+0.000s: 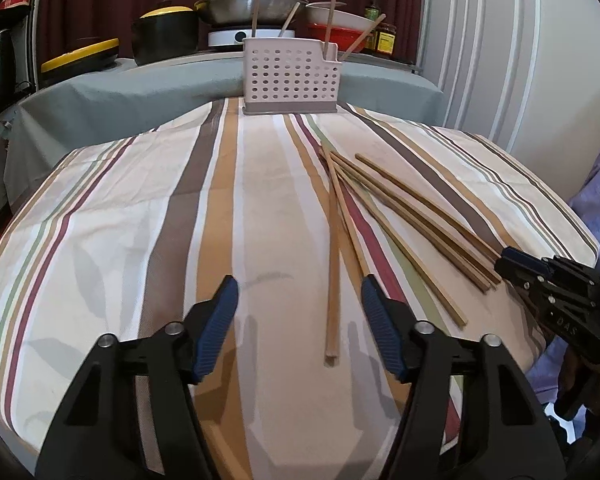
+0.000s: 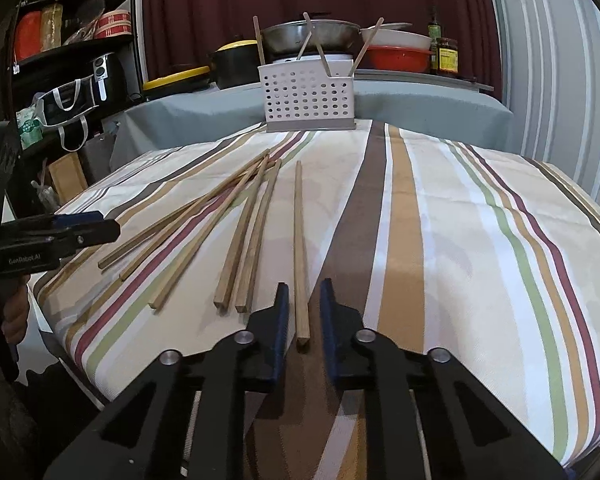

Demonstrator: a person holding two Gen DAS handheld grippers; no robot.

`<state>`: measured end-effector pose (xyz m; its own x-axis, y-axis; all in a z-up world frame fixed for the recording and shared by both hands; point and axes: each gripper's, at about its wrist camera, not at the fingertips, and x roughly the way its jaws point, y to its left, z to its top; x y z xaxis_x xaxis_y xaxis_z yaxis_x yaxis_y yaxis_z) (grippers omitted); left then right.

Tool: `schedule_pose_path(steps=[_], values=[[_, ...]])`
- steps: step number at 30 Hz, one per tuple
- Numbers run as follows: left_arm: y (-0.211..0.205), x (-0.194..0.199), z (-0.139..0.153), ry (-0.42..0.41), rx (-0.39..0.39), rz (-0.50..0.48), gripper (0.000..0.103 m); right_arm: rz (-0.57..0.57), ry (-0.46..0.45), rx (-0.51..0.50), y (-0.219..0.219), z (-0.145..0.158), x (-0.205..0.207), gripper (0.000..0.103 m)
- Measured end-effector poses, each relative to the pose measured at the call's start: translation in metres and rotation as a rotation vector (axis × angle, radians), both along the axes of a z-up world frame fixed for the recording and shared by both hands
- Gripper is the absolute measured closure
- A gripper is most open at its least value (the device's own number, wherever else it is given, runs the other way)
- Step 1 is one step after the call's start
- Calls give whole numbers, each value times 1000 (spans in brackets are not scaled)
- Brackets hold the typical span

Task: Organize utensils
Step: 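Move both open grippers back toward the remaining chopsticks on the cloth, then close the right gripper on a chopstick while the left gripper grasps another chopstick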

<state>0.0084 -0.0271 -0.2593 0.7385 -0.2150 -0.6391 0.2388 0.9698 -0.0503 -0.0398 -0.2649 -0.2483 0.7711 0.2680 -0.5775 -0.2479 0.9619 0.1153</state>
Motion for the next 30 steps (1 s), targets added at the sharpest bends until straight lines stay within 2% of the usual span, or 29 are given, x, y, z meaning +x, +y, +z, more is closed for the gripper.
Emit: schedule_pose_path(steps=[3, 9, 14, 16, 19, 24, 30], values=[[-2, -3, -2, 2, -2, -9, 45, 1, -4, 2, 0, -1, -1, 90], [-6, -6, -7, 14, -6, -32, 59, 1, -5, 0, 1, -1, -2, 90], [-5, -4, -15, 52, -26, -40, 80, 1, -6, 0, 1, -1, -2, 90], [-4, -4, -15, 50, -28, -40, 82, 0, -8, -2, 1, -1, -3, 90], [-3, -5, -16, 52, -33, -37, 95, -1, -9, 0, 1, -1, -3, 90], [-4, -6, -15, 47, -33, -45, 96, 5, -15, 5, 4, 0, -4, 96], [-4, -10, -6, -5, -12, -39, 97, -3, -42, 5, 4, 6, -7, 96]])
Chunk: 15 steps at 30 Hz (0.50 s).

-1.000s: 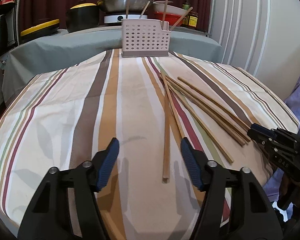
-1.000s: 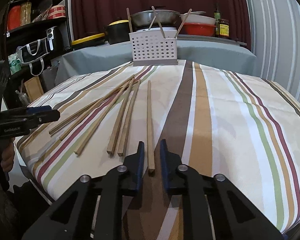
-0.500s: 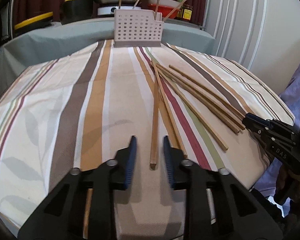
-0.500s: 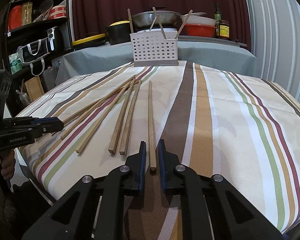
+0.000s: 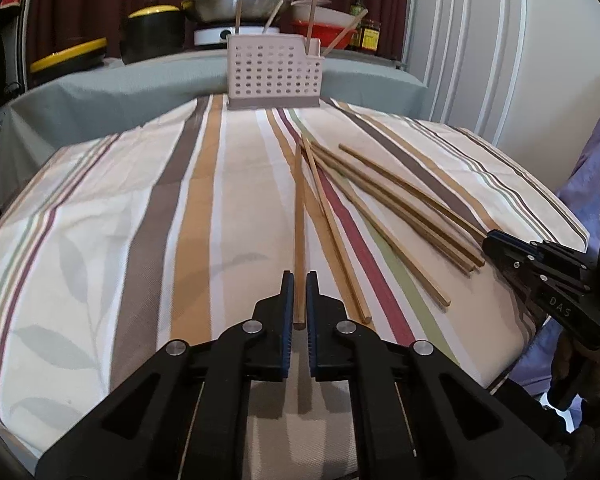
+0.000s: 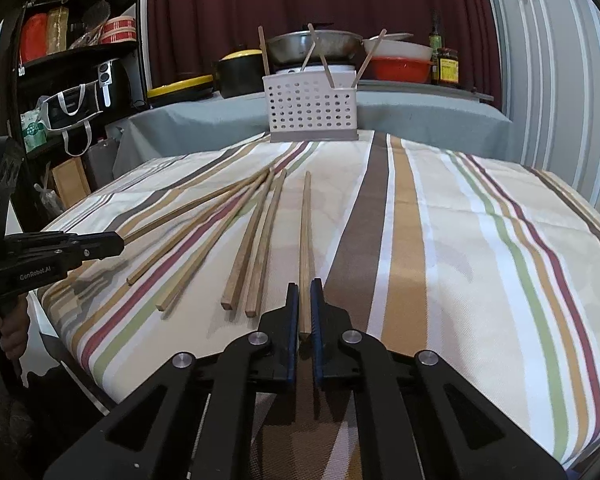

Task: Organize utensils
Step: 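Close the right gripper on a chopstick while the left gripper grasps another chopstick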

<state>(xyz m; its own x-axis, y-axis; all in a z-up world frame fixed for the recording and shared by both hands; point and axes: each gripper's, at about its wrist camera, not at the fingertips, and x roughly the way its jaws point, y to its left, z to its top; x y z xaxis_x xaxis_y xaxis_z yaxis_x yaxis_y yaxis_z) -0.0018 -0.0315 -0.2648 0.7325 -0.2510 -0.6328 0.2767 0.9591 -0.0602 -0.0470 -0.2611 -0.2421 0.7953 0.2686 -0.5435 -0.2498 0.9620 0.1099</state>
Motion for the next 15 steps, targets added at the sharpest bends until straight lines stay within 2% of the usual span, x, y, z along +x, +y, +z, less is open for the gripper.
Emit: schedule_pose_path(steps=[6, 15], values=[[7, -2, 12, -33, -7, 24, 97, -16, -40, 0, -2, 16, -2, 96], [11, -12, 46, -146, 14, 33, 97, -48, -136, -26, -5, 53, -7, 96]])
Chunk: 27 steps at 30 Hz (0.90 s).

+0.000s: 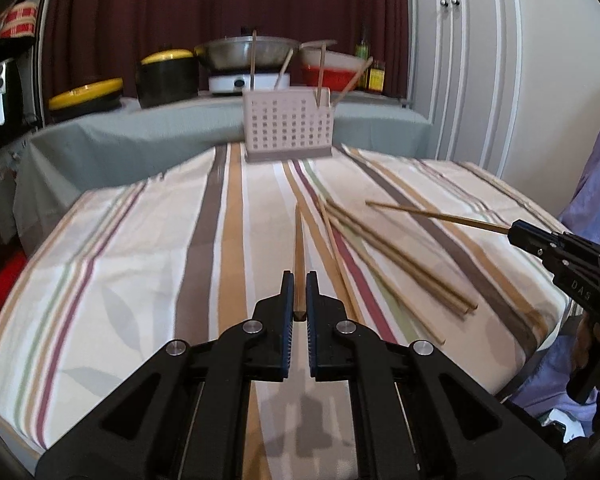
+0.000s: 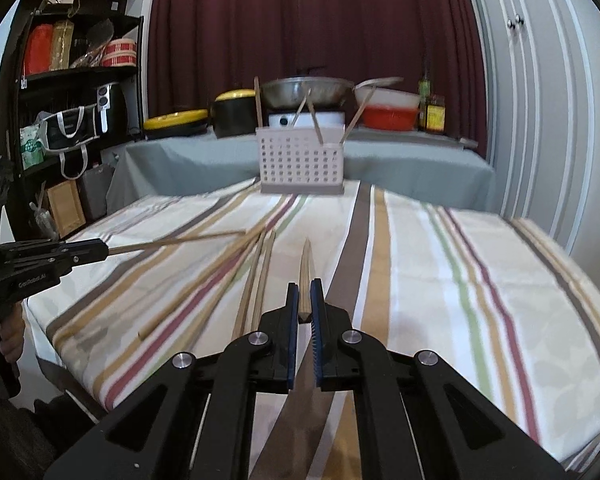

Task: Organize utensils
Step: 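Close the right gripper on a chopstick while the left gripper grasps another chopstick, then lift both held chopsticks and carry them to the white holder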

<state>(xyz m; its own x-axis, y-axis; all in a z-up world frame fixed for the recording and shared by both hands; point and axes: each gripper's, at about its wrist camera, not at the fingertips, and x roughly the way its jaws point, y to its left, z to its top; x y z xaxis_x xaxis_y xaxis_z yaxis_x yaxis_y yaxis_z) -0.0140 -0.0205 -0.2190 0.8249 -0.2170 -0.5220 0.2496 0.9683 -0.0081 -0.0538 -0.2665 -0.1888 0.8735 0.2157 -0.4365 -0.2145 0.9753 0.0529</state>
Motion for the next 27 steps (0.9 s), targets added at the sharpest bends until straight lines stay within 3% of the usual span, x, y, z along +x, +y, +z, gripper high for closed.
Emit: schedule_pose_path(steps=[10, 19, 27], values=[[8, -11, 45, -100, -23, 18, 97, -12, -103, 2, 0, 45, -4, 96], [19, -13, 91, -157, -54, 29, 97, -8, -132, 12, -2, 73, 5, 96], [25, 4, 106, -132, -50, 28, 97, -10, -127, 13, -2, 84, 18, 96]])
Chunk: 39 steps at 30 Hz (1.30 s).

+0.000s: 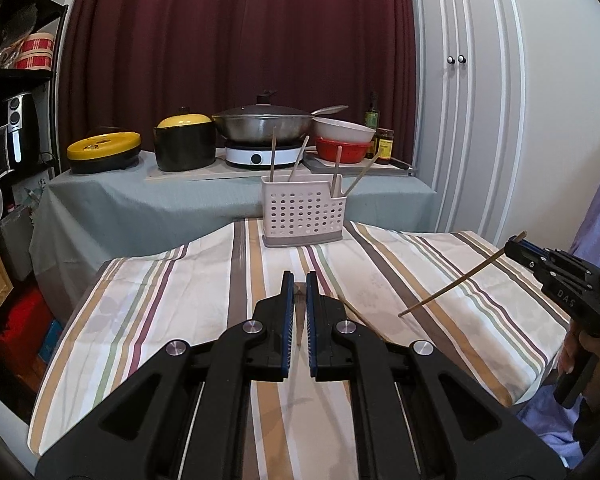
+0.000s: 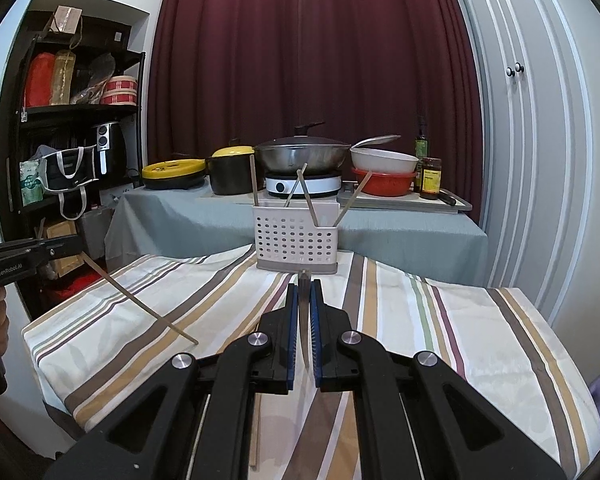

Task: Organize utensils
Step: 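Lift both held chopsticks and carry them to the white holder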

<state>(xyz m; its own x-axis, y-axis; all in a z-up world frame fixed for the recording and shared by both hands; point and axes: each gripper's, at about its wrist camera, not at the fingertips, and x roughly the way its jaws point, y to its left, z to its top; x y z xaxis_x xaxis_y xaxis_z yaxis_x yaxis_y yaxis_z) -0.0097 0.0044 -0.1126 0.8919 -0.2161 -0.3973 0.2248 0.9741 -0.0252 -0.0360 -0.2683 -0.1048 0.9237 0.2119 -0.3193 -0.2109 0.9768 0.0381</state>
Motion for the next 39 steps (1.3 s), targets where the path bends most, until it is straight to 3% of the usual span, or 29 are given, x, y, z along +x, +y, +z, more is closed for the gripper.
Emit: schedule_pose_path(steps=[23, 39], values=[[-8, 81, 27, -19, -20, -16, 97, 11, -21, -6, 0, 22, 73, 96], [-9, 146, 80, -150, -1, 3, 97, 48, -154, -22, 11, 67, 157, 96]])
